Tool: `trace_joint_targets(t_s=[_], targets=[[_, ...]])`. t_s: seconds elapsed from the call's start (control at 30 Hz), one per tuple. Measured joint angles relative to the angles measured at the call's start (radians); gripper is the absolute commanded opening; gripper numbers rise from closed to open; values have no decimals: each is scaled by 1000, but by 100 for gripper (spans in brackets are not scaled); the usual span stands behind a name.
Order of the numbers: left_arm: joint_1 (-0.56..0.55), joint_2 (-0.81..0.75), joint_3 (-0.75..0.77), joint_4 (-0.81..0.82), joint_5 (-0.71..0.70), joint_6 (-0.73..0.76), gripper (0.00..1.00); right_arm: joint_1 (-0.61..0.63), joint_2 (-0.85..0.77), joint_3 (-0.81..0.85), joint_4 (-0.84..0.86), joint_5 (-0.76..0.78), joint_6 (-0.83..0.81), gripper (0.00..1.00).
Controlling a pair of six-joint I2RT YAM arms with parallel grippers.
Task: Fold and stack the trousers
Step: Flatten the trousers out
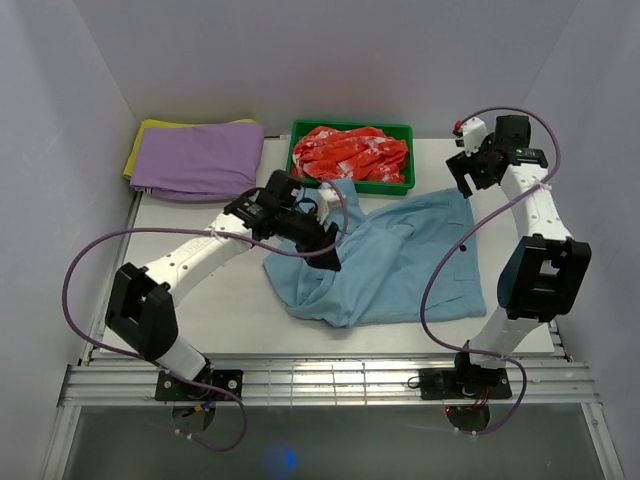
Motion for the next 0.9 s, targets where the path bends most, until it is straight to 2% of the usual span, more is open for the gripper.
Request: trace_joint_targets(t_s=[0.07,0.17,0.27,0.37,0.6,0.73,0.9], targets=[[83,-24,18,15,4,-29,80,-15,-56,-39,-11,9,-22,90],[260,-62,24,7,-8,-26,81,-43,-140,-93,-89,10,-56,89],[387,-51,36,-13,-106,17,81,-65,-209,-163,-172,-12,-83,90],[394,12,37,-34,-179,73,81,-67,-230,-271,-219,-20,-89,89],[383,265,64,-32,-252,143,76,-63,-166,-564,-177,14,-63,86],[376,339,111,-19,-276,163,75,-63,-111,-633,-83,49,-51,83],[341,348,200,1,-274,215,75,-61,-110,-645,-48,74,-34,80]])
